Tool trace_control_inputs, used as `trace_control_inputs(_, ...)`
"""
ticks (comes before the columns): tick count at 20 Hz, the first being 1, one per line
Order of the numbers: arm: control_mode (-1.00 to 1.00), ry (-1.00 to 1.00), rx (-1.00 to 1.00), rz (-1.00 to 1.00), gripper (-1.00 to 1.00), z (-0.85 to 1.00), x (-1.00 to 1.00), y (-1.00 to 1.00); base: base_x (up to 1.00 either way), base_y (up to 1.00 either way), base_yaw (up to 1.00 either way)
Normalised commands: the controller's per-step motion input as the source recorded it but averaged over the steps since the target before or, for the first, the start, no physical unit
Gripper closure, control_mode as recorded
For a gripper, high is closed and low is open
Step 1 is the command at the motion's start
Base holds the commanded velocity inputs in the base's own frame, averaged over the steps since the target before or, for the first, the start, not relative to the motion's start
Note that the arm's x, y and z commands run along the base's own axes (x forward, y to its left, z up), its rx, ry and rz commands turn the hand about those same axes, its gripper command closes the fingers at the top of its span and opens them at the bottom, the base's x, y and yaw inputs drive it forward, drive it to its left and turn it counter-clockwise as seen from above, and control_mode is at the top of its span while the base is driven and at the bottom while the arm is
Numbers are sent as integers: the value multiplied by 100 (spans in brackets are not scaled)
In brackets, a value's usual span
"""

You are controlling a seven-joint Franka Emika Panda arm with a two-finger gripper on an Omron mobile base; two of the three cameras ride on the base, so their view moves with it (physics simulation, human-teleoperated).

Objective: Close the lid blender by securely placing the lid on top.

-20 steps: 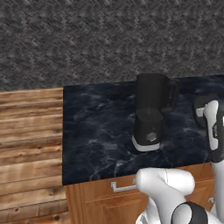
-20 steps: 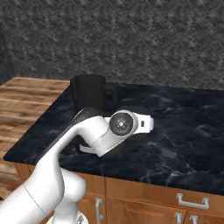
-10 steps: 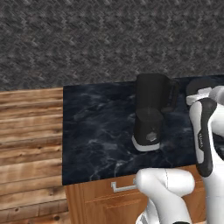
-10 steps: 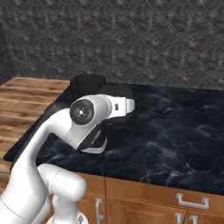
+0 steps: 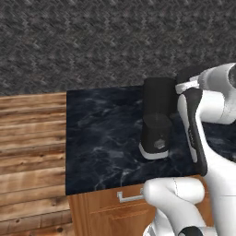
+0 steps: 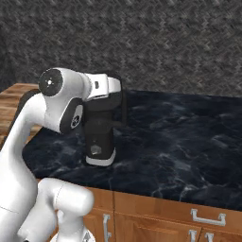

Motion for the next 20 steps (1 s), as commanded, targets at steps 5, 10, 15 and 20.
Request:
trace_control_inputs(5,-100,26,0,0,100,29,49,52,0,0,0)
trace_control_inputs(10,-100,26,0,0,100,13,79,13,0,0,0)
trace_control_inputs(15,-100,32,0,0,100,11,61,11,0,0,0)
trace_control_inputs(20,-100,31,0,0,100,-4,37,4,0,0,0)
